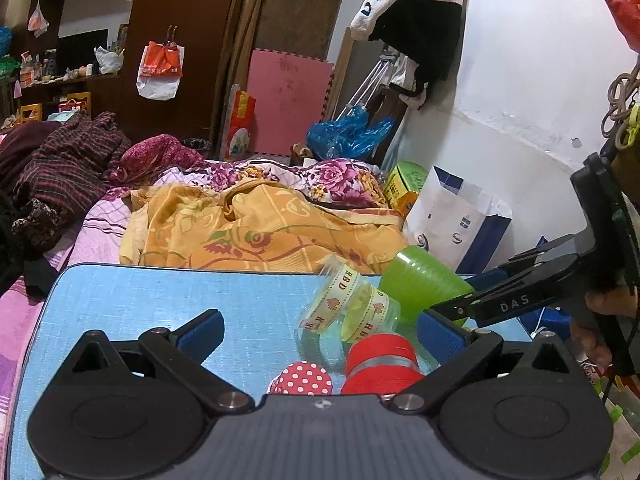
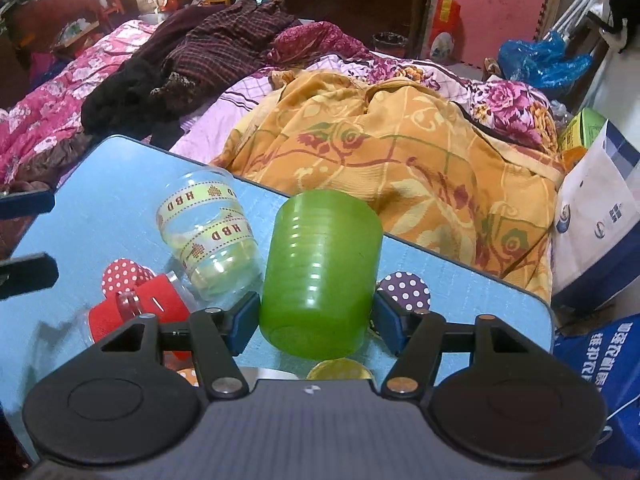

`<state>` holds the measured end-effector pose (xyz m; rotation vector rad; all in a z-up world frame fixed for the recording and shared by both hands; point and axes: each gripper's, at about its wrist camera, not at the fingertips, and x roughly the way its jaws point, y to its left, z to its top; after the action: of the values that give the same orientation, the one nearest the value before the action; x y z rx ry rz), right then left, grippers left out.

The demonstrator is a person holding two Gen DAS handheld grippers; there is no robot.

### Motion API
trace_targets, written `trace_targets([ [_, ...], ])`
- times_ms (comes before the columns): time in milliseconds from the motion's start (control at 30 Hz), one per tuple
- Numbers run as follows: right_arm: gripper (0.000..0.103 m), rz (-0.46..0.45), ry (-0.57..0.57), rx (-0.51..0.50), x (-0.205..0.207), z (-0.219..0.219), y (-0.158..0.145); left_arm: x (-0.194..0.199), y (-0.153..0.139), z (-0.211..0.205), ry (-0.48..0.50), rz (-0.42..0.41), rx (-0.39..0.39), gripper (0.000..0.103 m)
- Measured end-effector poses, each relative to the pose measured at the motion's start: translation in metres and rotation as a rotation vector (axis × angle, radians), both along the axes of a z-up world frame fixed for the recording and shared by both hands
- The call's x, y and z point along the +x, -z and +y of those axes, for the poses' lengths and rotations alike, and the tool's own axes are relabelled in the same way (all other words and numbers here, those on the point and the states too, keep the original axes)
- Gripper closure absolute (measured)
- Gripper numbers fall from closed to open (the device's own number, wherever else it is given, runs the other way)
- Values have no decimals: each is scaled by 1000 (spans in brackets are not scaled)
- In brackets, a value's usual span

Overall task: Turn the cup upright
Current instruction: 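Lift the green cup with the right gripper off the table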

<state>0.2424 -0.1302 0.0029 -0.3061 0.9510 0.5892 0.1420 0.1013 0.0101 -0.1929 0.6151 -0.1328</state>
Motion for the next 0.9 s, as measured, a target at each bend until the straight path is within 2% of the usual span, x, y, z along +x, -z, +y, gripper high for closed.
trace_targets([
  [167,40,43,-10,-34,3,6,11,-2,1,4,-1,-1,-12,0],
  [367,40,49,-30,-82,3,17,15,-3,1,9,2,-5,-30,0],
  [800,38,79,12,-50,19,23,20,-5,2,13,10,-7,-43,0],
  [900,39,61,23,-55,16,23,19,-5,3,12,9,-5,-44,0],
])
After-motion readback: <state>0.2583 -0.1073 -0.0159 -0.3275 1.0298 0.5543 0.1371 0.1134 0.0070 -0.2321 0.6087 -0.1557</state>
